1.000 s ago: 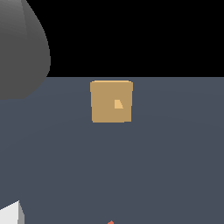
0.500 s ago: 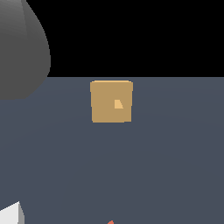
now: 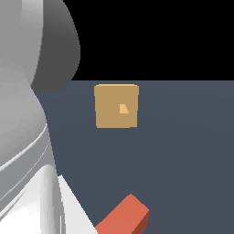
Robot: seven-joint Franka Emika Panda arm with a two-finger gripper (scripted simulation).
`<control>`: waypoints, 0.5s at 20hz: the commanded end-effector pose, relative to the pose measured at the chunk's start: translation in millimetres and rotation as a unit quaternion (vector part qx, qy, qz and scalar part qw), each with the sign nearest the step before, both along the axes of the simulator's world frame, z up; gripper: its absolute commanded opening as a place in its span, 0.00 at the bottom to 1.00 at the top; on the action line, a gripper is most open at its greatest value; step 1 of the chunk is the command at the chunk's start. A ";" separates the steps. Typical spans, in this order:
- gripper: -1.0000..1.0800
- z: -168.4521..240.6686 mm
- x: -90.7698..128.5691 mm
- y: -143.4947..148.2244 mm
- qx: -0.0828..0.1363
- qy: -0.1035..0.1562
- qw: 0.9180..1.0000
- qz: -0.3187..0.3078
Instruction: Insert the peg into the horizontal hole in a box.
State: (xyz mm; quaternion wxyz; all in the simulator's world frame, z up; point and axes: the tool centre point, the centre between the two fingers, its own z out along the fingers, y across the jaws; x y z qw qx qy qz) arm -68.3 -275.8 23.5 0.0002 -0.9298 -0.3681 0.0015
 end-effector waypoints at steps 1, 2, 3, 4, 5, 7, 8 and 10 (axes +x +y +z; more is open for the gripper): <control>0.00 6.8 21.3 23.2 0.000 -0.001 0.999 0.040; 0.00 9.7 30.8 35.1 -0.001 -0.001 0.998 0.061; 0.00 12.9 40.5 48.6 -0.001 -0.001 0.997 0.083; 0.00 16.1 50.0 63.0 -0.001 -0.001 0.994 0.106; 0.00 19.3 58.6 77.6 -0.001 -0.001 0.992 0.128; 0.00 25.5 73.6 107.4 -0.001 -0.001 0.985 0.172; 0.00 28.6 79.9 122.5 -0.001 -0.001 0.981 0.194; 0.00 34.6 90.3 153.0 -0.001 -0.001 0.972 0.235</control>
